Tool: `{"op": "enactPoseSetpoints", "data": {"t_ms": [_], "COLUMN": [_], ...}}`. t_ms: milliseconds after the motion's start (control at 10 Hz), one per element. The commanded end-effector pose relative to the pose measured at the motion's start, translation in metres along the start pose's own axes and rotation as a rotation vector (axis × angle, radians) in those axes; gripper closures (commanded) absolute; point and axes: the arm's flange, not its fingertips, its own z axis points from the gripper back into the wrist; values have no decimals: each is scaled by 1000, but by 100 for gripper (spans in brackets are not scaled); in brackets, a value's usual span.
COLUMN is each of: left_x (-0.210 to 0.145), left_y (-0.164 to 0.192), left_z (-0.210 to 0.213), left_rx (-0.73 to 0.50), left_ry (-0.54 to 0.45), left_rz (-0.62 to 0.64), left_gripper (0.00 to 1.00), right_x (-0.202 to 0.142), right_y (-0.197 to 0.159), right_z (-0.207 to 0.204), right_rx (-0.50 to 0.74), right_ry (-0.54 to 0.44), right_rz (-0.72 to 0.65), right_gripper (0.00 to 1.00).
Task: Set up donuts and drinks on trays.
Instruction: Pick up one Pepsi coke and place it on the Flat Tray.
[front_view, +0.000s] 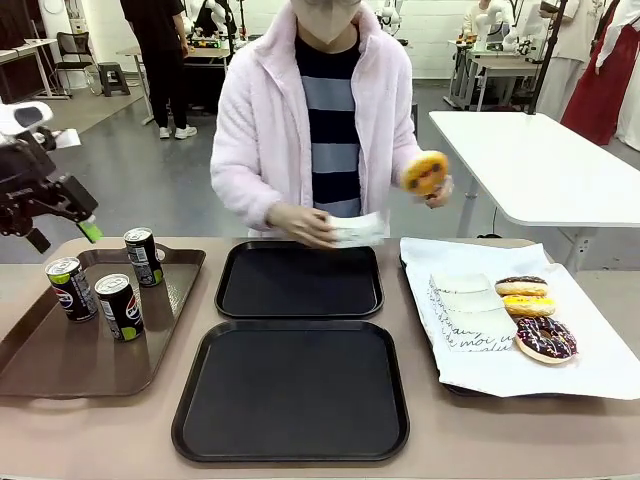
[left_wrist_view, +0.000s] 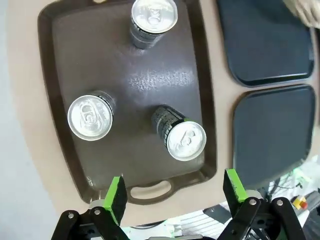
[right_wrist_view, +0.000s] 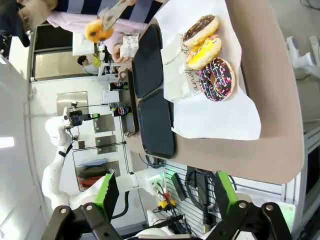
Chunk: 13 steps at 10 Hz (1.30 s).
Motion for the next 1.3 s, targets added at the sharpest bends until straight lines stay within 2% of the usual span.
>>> {"op": "enactPoseSetpoints", "data": {"t_ms": [0, 200, 300, 400, 1200], "left_x": [-1, -12, -23, -3, -6], "left_y": [-8, -19, -12, -14, -14], "left_z": [-18, -16, -6, -20, -21], "left_rx": [98, 99, 9, 84, 68], "left_ry": [-18, -25, -15, -10, -1], "left_rz": [37, 3, -37, -1, -8], "left_gripper": [0, 0, 0, 0, 0], "right_x": [-1, -1, -1, -1, -1], "right_y": [0, 0, 0, 0, 0], "right_z": [0, 0, 0, 0, 0], "right_rx": [7, 7, 7, 7, 7], "right_ry": [3, 3, 3, 3, 3], "right_rz": [3, 3, 3, 3, 3], "right_gripper": [0, 0, 0, 0, 0]}}
